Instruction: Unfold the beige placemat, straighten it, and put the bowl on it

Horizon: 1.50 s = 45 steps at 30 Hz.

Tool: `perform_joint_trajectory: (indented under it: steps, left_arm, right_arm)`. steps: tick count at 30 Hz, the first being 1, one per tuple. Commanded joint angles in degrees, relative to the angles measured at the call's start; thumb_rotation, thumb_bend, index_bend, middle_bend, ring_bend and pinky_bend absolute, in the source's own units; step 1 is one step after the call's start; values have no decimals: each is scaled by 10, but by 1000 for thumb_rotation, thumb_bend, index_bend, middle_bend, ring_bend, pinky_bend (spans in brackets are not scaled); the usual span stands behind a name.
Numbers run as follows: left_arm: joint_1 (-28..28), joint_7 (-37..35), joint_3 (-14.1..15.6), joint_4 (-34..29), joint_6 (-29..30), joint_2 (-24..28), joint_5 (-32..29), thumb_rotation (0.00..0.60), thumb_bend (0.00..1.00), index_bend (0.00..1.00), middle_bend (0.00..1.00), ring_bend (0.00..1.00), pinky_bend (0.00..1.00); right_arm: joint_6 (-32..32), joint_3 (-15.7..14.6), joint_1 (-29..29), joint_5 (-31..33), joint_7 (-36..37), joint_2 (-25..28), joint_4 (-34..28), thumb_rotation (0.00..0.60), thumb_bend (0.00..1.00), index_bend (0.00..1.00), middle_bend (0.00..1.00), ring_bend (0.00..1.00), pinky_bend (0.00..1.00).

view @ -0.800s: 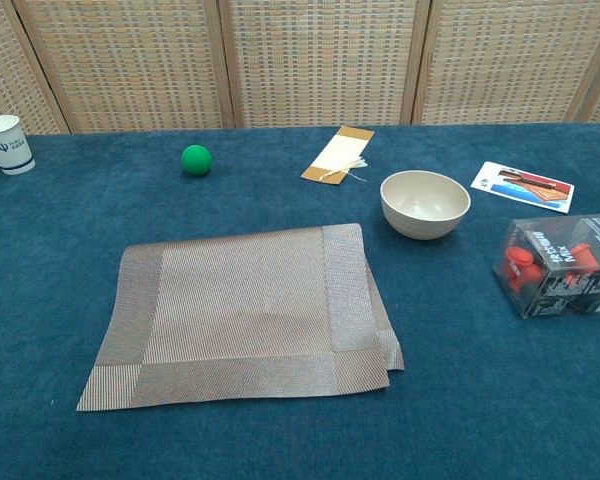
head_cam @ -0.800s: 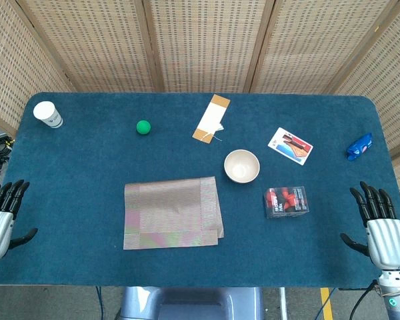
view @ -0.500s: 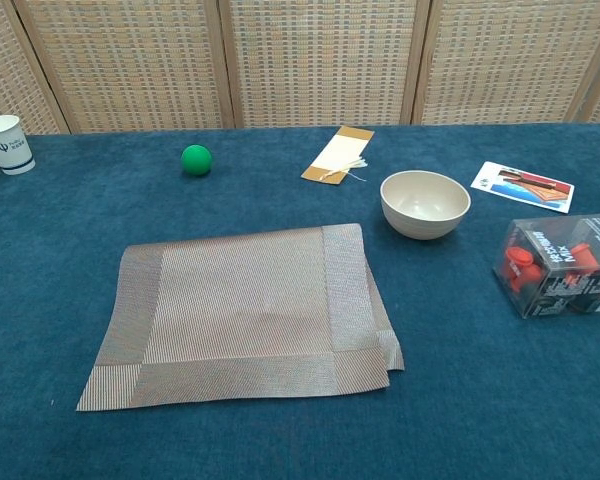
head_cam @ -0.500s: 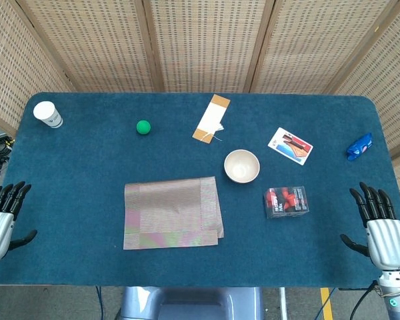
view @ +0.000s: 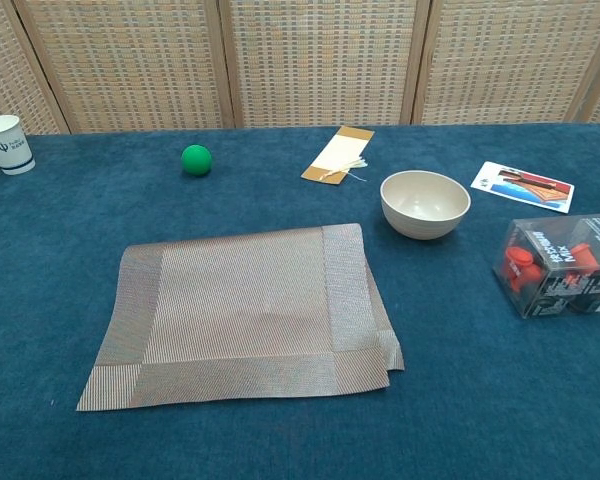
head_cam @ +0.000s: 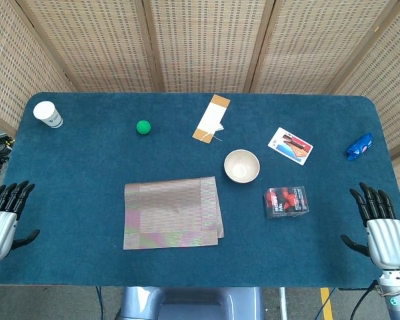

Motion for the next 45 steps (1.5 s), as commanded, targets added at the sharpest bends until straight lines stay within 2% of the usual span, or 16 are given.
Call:
perform_joint_trajectory:
  steps: [1, 10, 16, 18, 23, 26, 34, 45]
  left_arm:
    - [-1, 3, 1, 0, -3, -2, 1, 600, 183, 0, 0, 0, 0]
    - [-8, 17, 3, 2, -2, -23, 15, 600, 122, 7, 0, 0, 0]
    - [-25, 24, 23, 21, -15, -65, 68, 600, 125, 210, 0, 0, 0]
    - [-33, 33, 28, 25, -25, -77, 79, 600, 127, 224, 0, 0, 0]
    - [-57, 94, 44, 45, -69, -134, 109, 600, 142, 136, 0, 0, 0]
    - [-63, 112, 48, 48, -83, -153, 111, 600, 147, 121, 0, 0, 0]
    - [-82, 151, 48, 70, -138, -207, 88, 600, 155, 47, 0, 0, 0]
    - [-96, 180, 42, 108, -162, -262, 70, 600, 158, 43, 0, 0, 0]
  right_arm:
    - [-1, 0, -1, 2, 2, 0, 0, 600, 53, 88, 0, 0, 0]
    - [-5, -7, -1, -5, -2, -2, -2, 600, 46, 105, 0, 0, 0]
    - [-11, -7, -1, 2, -9, -4, -4, 600, 45, 133, 0, 0, 0]
    - [-12, -7, -1, 3, -10, -5, -5, 600, 45, 139, 0, 0, 0]
    - [-13, -7, -2, 6, -7, -2, -9, 600, 45, 141, 0, 0, 0]
    - [-13, -6, -2, 8, -3, 0, -9, 600, 45, 141, 0, 0, 0]
    - [-15, -5, -3, 12, 10, 6, -11, 600, 44, 142, 0, 0, 0]
    - [-14, -1, -5, 19, 31, 13, -13, 600, 43, 143, 0, 0, 0]
